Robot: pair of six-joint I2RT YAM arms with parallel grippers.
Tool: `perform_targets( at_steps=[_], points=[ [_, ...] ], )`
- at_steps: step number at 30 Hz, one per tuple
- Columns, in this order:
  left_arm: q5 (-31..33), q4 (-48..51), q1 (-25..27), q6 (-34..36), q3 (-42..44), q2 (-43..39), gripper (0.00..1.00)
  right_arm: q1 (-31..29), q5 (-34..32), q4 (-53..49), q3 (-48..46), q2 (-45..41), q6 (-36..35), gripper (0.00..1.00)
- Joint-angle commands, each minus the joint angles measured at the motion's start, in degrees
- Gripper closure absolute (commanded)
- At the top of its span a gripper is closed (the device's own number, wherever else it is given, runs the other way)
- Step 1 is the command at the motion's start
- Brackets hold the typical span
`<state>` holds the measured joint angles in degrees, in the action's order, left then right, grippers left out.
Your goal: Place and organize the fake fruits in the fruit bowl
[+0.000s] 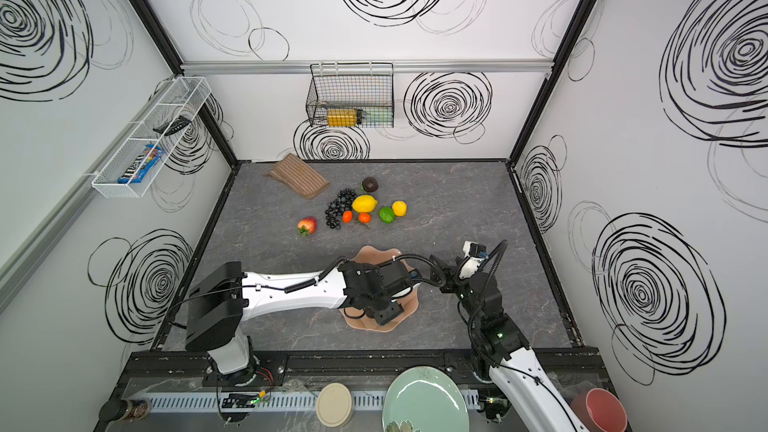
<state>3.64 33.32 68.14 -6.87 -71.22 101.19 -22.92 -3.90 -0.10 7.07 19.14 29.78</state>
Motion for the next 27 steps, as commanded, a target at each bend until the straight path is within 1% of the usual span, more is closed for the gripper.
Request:
perform_targets(
  at_steps=[1, 10, 15, 19, 23, 27],
  points=[
    [-0.28, -1.49, -0.20, -0.04, 0.29, -2.66, 0.39, 0.24, -0.40, 1.86, -0.62, 0.00, 0.54, 0.06],
    [-2.07, -6.50, -0.35, -1.59, 3.67, -10.39, 0.40, 0.24, -0.53, 2.12, -0.41, 0.73, 0.58, 0.06],
    [-2.15, -10.33, -2.23, -2.87, 6.82, -16.97, 0.41, 0.17, -0.65, 2.39, 0.04, 2.26, 0.74, 0.06],
    [-0.03, -11.78, -5.19, -4.00, 9.84, -21.82, 0.41, 0.24, -0.42, 2.60, 0.46, 4.02, 1.44, 0.06],
    [2.93, -11.67, -9.15, -5.68, 12.95, -25.56, 0.41, 0.24, 1.43, 3.43, 1.55, 7.05, 2.30, 0.06],
    [1.82, -12.32, -14.21, -10.44, 16.21, -27.79, 0.40, 0.19, 4.03, 3.50, 4.56, 11.41, 1.66, 0.07]
  ],
)
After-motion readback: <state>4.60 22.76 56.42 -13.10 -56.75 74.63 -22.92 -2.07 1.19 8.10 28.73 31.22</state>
